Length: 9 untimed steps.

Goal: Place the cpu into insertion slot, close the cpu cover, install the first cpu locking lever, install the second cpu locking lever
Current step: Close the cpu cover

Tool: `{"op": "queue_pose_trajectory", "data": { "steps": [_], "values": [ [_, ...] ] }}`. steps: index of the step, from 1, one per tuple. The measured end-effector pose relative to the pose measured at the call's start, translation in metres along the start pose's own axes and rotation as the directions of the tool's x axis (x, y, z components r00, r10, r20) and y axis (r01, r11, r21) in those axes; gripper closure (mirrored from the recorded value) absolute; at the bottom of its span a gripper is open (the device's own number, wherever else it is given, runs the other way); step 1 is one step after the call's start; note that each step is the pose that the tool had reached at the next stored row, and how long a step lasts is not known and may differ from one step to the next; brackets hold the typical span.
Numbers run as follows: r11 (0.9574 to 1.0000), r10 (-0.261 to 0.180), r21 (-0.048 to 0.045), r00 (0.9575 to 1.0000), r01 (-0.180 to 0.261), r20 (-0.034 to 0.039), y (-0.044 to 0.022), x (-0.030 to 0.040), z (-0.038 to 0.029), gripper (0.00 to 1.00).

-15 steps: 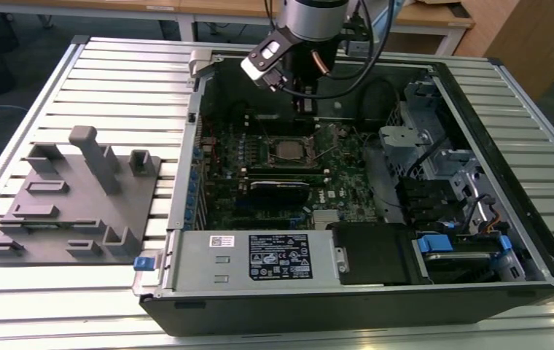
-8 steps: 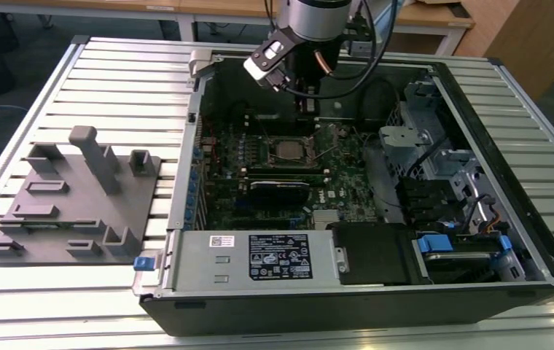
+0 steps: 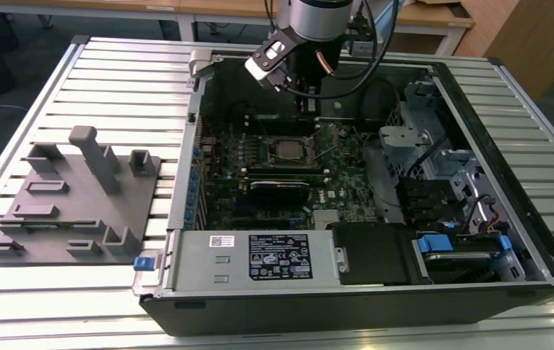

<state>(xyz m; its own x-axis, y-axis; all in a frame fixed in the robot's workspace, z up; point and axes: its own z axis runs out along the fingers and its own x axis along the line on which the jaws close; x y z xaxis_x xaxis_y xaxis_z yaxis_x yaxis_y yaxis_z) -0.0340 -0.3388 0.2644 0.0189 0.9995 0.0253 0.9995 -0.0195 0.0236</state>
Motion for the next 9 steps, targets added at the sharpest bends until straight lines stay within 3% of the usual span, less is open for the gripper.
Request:
{"op": "queue_pose_trajectory", "data": {
  "steps": [9],
  "values": [
    [1.0,0.0,0.0,1.0,0.0,0.0,0.004,0.0005,0.0004,0.9]
  ]
}}
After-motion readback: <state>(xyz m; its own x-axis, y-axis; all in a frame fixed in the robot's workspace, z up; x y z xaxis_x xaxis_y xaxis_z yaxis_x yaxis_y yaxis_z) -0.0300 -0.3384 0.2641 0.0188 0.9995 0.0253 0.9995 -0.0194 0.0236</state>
